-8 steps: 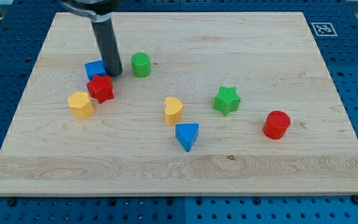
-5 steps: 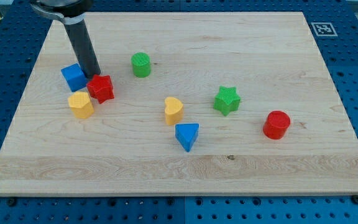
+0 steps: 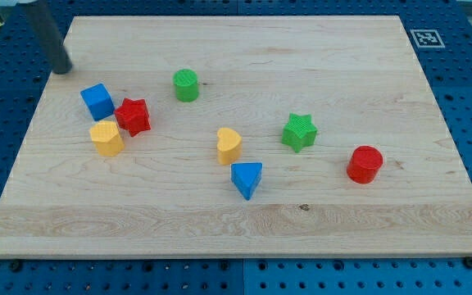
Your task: Move your arm to the left of the yellow hexagon
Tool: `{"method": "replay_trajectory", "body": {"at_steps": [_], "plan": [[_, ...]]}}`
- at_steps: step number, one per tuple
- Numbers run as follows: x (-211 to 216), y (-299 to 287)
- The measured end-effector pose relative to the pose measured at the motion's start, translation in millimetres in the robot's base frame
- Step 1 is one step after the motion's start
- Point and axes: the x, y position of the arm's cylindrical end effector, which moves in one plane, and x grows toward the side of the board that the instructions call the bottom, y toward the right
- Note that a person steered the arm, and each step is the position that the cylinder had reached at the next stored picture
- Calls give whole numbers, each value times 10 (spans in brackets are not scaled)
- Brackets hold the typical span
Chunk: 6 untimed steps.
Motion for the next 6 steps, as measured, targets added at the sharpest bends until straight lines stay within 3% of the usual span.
{"method": "replay_trajectory", "body": {"at_steps": [4,5,6], "plan": [[94,-9],[267,-4],[871,-7]]}}
